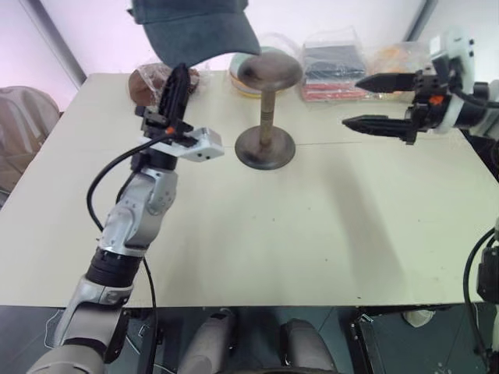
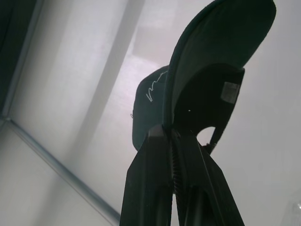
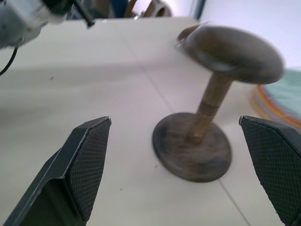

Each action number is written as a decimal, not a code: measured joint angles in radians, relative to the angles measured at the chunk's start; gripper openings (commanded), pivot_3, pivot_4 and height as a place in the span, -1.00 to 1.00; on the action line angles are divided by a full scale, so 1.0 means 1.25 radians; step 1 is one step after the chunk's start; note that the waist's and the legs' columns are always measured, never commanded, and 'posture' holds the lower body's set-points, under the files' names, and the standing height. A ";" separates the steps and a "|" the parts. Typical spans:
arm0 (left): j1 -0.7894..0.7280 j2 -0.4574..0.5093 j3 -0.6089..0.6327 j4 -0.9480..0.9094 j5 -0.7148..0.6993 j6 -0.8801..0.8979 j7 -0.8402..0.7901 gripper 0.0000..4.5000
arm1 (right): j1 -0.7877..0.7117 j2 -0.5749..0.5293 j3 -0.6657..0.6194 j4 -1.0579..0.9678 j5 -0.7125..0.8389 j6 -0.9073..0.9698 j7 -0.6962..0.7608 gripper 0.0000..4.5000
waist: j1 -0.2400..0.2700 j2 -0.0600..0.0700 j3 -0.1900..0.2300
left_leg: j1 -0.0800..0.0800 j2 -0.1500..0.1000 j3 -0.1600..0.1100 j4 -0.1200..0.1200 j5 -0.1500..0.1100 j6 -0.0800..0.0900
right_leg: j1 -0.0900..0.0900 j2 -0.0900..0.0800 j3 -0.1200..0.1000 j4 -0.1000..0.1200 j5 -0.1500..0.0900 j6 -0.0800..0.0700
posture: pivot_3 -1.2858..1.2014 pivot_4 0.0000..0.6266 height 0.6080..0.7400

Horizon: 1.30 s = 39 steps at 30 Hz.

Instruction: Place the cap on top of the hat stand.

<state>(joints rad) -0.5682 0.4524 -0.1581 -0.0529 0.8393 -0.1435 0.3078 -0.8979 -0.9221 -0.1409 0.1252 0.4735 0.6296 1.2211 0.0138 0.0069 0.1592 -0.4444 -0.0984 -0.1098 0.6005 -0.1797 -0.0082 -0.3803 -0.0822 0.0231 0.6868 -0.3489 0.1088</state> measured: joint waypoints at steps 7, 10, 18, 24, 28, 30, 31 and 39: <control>-0.026 -0.033 -0.023 0.026 -0.005 -0.037 0.000 -0.98 | 0.128 0.001 -0.123 -0.154 0.084 0.083 -0.119 1.00 | 0.000 0.000 0.000 | 0.000 0.000 0.000 0.003 0.000 0.000 | 0.001 0.000 0.000 0.002 0.000 0.000 | 0.03 -0.52 1.00; -0.038 -0.059 -0.049 0.042 -0.008 -0.058 0.000 -0.98 | 0.181 -0.001 -0.159 -0.204 0.111 0.107 -0.154 1.00 | 0.000 0.000 0.000 | 0.000 0.000 0.000 0.007 -0.001 0.002 | 0.003 0.001 -0.001 0.002 0.000 0.000 | 0.03 -0.52 1.00; -0.036 -0.100 -0.094 0.076 -0.008 -0.115 0.001 -0.98 | 0.251 -0.010 -0.198 -0.258 0.147 0.121 -0.193 1.00 | 0.000 0.000 0.000 | 0.000 0.000 0.000 0.009 -0.001 0.002 | 0.004 0.001 -0.001 0.002 0.001 0.001 | 0.03 -0.52 1.00; 0.013 -0.103 -0.115 0.103 -0.006 -0.155 0.015 -0.98 | 0.265 -0.033 -0.206 -0.269 0.168 0.121 -0.205 1.00 | -0.001 0.000 0.000 | 0.000 0.000 0.000 0.009 -0.001 0.002 | 0.004 0.001 -0.001 0.002 0.001 0.001 | 0.03 -0.52 1.00; 0.035 -0.098 -0.115 0.111 -0.005 -0.172 0.029 -0.98 | 0.264 -0.037 -0.204 -0.269 0.177 0.123 -0.212 1.00 | 0.000 0.000 0.000 | 0.000 0.000 0.000 0.009 -0.001 0.002 | 0.005 0.001 -0.001 0.002 0.001 0.001 | 0.03 -0.52 1.00; 0.055 -0.093 -0.117 0.125 -0.001 -0.190 0.039 -0.98 | 0.263 -0.043 -0.202 -0.269 0.182 0.128 -0.213 1.00 | 0.000 0.000 0.000 | 0.000 0.000 0.000 0.009 -0.001 0.002 | 0.005 0.001 -0.001 0.002 0.001 0.001 | 0.03 -0.52 1.00; 0.063 -0.092 -0.120 0.133 0.000 -0.194 0.041 -0.98 | 0.261 -0.046 -0.200 -0.269 0.184 0.129 -0.213 1.00 | 0.000 0.000 0.000 | 0.000 0.000 -0.001 0.009 -0.001 0.002 | 0.005 0.001 -0.001 0.002 0.001 0.001 | 0.03 -0.52 1.00; 0.093 -0.082 -0.139 0.175 0.001 -0.231 0.055 -0.98 | 0.249 -0.063 -0.187 -0.269 0.200 0.136 -0.218 1.00 | 0.000 0.000 0.000 | 0.000 0.000 -0.001 0.009 -0.001 0.002 | 0.004 0.001 -0.001 0.002 0.001 0.001 | 0.03 -0.52 1.00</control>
<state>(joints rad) -0.4519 0.3503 -0.3316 0.1658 0.8400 -0.4327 0.3769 -0.5862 -1.0009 -0.3746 -0.2107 0.7236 0.7992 0.9488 0.0132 0.0065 0.1595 -0.4439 -0.0982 -0.1106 0.6120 -0.1813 -0.0054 -0.3747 -0.0814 0.0222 0.6887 -0.3480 0.1105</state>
